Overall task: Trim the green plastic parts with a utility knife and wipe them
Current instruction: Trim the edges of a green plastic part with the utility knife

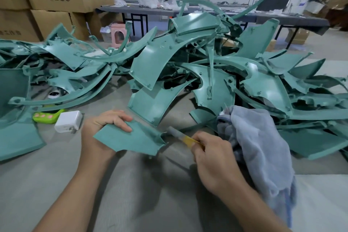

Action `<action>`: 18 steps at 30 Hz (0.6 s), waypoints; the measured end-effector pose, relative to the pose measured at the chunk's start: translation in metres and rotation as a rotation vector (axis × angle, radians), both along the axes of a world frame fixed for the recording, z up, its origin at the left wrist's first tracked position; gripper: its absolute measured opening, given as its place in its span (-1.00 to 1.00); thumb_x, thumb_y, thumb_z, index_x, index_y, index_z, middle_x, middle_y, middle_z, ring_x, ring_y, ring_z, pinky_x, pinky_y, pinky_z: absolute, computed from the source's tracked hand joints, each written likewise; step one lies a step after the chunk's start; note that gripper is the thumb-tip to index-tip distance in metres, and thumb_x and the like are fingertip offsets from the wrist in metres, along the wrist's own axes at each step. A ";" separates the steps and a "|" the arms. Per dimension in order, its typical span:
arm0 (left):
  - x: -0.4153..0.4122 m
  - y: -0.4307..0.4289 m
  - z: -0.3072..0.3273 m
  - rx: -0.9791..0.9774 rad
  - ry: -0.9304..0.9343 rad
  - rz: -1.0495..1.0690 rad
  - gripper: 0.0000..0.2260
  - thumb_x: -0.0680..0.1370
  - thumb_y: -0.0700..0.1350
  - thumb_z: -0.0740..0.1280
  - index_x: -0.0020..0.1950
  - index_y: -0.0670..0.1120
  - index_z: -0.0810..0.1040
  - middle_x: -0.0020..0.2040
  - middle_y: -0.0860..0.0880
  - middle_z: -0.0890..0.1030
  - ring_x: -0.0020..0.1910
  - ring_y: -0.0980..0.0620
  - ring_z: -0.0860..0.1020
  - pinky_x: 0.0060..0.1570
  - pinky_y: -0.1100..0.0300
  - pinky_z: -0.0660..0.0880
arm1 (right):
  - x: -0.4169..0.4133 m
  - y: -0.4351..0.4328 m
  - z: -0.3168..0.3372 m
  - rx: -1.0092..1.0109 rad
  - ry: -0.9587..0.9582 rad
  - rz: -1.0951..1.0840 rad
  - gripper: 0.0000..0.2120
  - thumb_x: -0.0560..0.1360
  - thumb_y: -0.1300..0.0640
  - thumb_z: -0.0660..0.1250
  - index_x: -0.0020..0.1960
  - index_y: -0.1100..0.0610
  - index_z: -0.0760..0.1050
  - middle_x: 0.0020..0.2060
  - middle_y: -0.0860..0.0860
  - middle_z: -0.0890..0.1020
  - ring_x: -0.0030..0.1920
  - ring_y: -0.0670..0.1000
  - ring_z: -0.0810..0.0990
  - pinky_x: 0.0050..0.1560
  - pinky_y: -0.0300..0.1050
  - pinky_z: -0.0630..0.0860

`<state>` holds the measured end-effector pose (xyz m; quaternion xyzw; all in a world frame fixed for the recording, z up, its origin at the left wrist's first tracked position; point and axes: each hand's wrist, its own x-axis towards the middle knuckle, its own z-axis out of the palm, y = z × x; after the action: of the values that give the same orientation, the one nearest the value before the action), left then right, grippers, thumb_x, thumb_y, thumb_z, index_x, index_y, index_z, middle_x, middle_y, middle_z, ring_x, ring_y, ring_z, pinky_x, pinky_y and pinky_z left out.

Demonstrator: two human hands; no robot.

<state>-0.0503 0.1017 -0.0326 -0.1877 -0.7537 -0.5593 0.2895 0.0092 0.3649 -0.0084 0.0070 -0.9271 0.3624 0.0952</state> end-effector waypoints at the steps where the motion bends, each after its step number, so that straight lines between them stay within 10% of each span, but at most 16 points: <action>1: 0.001 0.000 0.000 0.005 -0.007 0.001 -0.76 0.09 -0.16 0.51 -0.28 0.02 0.65 -0.10 0.05 0.71 0.04 -0.01 0.64 0.13 0.13 0.52 | 0.000 0.003 -0.001 -0.031 0.006 -0.017 -0.73 0.62 0.09 0.28 -0.26 0.03 0.45 -0.43 -0.02 0.53 -0.39 -0.04 0.45 -0.35 -0.02 0.37; 13: 0.006 0.002 -0.004 0.031 -0.087 0.008 -0.73 0.04 -0.10 0.49 -0.28 0.06 0.69 -0.13 0.05 0.71 0.00 -0.01 0.66 0.04 0.23 0.54 | -0.010 0.012 0.001 0.290 -0.057 -0.315 -0.75 0.65 0.02 0.17 -0.01 0.08 0.59 -0.13 0.13 0.69 -0.10 0.27 0.62 -0.16 -0.02 0.43; 18: 0.006 0.000 -0.004 0.017 -0.081 0.021 -0.74 0.05 -0.11 0.50 -0.29 0.02 0.68 -0.15 0.02 0.71 -0.03 -0.06 0.66 0.02 0.19 0.54 | -0.001 0.007 0.006 0.193 0.108 -0.209 -0.72 0.68 -0.01 0.18 -0.17 0.04 0.46 -0.43 -0.08 0.47 -0.43 -0.02 0.41 -0.40 -0.16 0.27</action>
<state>-0.0442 0.1022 -0.0365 -0.1547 -0.7618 -0.5699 0.2663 0.0085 0.3717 -0.0025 -0.0610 -0.9468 0.2589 0.1813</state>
